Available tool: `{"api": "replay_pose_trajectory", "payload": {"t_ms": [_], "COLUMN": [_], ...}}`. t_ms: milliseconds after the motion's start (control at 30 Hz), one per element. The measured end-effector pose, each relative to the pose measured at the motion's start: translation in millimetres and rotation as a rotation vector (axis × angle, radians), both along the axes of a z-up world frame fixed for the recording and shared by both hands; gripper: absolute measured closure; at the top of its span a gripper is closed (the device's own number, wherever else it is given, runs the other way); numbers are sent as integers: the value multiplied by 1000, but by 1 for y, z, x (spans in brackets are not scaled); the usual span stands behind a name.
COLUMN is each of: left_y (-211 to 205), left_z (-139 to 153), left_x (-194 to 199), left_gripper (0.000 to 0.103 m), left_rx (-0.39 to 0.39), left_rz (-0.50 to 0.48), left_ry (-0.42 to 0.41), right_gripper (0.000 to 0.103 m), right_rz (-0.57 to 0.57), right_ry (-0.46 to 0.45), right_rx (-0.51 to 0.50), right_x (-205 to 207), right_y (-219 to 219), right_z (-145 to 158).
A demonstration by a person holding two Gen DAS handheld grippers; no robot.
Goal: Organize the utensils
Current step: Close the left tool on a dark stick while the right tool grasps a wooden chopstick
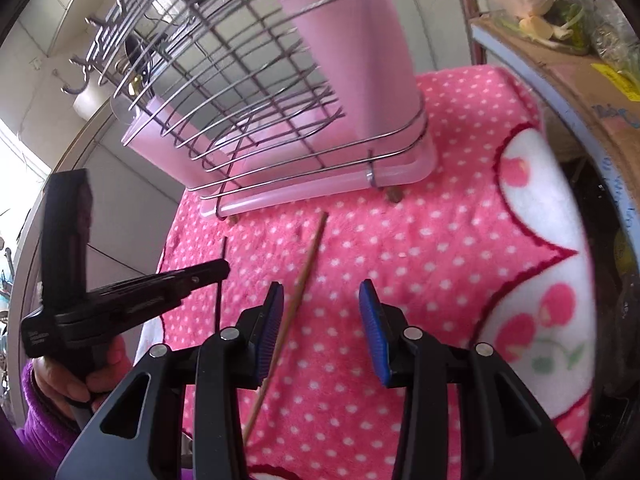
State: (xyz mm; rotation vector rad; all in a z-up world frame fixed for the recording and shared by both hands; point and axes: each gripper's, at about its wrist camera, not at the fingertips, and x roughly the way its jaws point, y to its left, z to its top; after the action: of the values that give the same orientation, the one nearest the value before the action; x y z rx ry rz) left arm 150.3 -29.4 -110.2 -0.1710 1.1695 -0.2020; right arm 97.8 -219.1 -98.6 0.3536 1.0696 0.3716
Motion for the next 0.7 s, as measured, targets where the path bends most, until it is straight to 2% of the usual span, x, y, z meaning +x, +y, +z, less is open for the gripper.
{"api": "replay_pose_trajectory", "payload": {"t_ms": [100, 167, 400, 500, 700], "left_y": [14, 22, 47, 62, 76], "left_z": [11, 18, 28, 28, 28], "left_x": [-8, -12, -26, -29, -31], "left_gripper": [99, 99, 99, 99, 99], "left_rx": [-17, -36, -73, -99, -114], "left_rz": [11, 14, 10, 22, 32], "left_ry": [-30, -48, -93, -85, -96], "right_gripper": [65, 75, 76, 85, 85], "right_rz": [10, 10, 0, -18, -42], "right_ry": [32, 54, 103, 133, 169], "right_rx": [-4, -25, -101, -139, -167], "right_x": [12, 20, 40, 48, 63], "right_y": [16, 26, 53, 62, 70], "right_z": [-7, -12, -28, -35, -43]}}
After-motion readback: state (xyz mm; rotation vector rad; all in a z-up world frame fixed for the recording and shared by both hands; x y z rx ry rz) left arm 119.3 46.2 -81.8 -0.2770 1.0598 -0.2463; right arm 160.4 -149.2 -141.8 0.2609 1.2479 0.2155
